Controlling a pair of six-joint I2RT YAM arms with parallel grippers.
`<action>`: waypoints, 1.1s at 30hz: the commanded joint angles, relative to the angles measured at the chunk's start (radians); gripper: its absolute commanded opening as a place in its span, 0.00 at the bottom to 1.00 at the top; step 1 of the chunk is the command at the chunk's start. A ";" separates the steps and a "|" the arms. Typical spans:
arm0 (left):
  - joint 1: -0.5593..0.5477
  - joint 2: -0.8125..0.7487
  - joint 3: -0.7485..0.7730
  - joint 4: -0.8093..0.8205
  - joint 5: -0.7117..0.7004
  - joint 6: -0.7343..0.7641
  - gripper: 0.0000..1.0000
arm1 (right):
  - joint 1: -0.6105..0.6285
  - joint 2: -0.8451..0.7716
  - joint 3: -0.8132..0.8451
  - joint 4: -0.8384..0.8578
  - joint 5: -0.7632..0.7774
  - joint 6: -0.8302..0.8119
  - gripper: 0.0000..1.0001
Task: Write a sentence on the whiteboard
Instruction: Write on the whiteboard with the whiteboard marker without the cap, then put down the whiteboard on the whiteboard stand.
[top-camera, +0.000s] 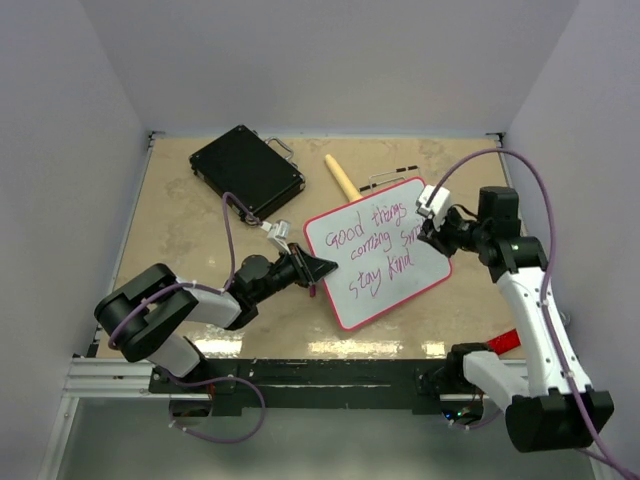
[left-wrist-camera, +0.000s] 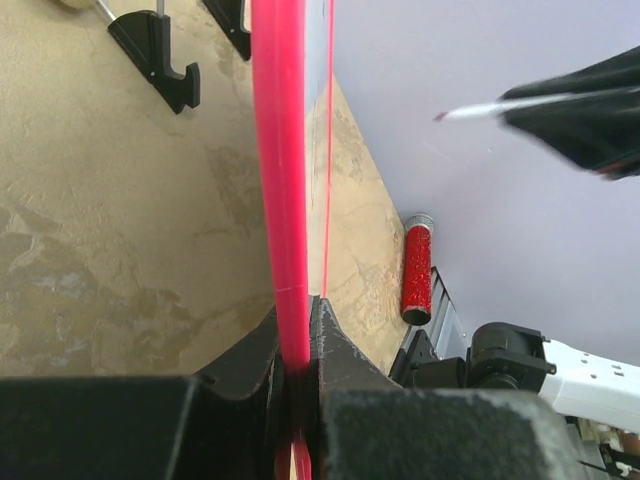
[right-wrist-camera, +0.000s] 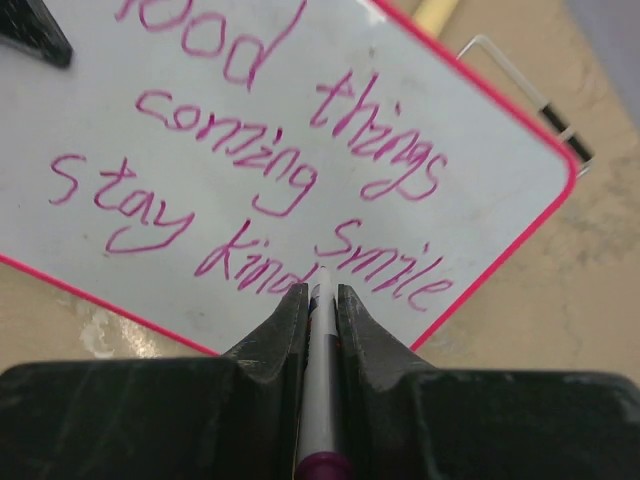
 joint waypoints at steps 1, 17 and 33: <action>-0.004 -0.058 0.073 -0.069 0.044 0.145 0.00 | -0.017 -0.081 0.101 0.004 -0.127 0.071 0.00; 0.147 -0.124 0.442 -0.485 0.284 0.370 0.00 | -0.270 -0.196 0.153 -0.140 -0.504 -0.020 0.00; 0.299 -0.007 0.748 -0.539 0.465 0.348 0.00 | -0.269 -0.190 0.162 -0.184 -0.523 -0.059 0.00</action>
